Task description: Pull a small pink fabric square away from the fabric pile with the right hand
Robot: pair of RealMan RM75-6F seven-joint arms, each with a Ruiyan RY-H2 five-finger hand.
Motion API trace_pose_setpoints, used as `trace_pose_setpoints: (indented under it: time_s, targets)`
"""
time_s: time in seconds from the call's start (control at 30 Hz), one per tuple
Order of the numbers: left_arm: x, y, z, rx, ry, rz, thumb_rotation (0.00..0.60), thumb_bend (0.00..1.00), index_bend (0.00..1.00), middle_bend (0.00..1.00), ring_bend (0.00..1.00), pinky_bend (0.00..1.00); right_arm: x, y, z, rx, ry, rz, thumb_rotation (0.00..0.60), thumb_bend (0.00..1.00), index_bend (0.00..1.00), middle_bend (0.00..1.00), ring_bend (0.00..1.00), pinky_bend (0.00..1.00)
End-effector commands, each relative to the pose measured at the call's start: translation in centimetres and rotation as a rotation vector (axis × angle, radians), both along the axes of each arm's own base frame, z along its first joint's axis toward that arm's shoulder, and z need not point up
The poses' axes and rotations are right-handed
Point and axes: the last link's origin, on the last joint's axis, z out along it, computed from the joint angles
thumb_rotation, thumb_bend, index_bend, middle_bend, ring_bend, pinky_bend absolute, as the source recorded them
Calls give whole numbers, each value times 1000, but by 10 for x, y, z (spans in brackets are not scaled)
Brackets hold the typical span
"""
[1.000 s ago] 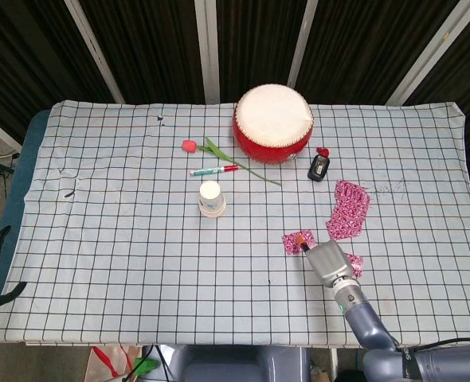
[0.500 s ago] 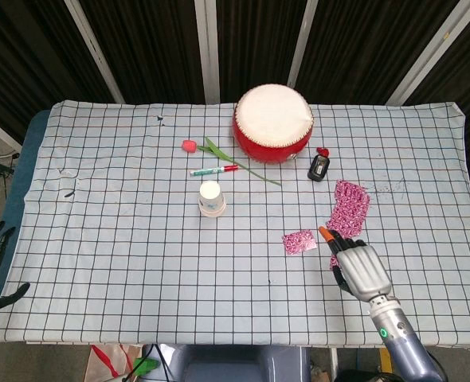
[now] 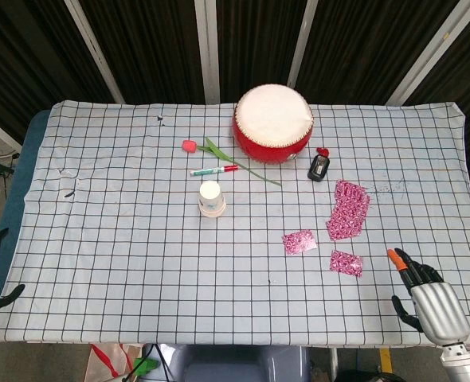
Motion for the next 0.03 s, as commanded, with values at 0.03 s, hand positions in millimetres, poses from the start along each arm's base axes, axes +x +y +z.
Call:
trace_pose_setpoints:
  time_s: [0.03]
  targets:
    - [-1, 0, 0, -2, 3, 3, 600, 247, 105, 0, 0, 20, -3, -1, 9, -68, -2, 2, 600, 456, 0, 95, 212, 249]
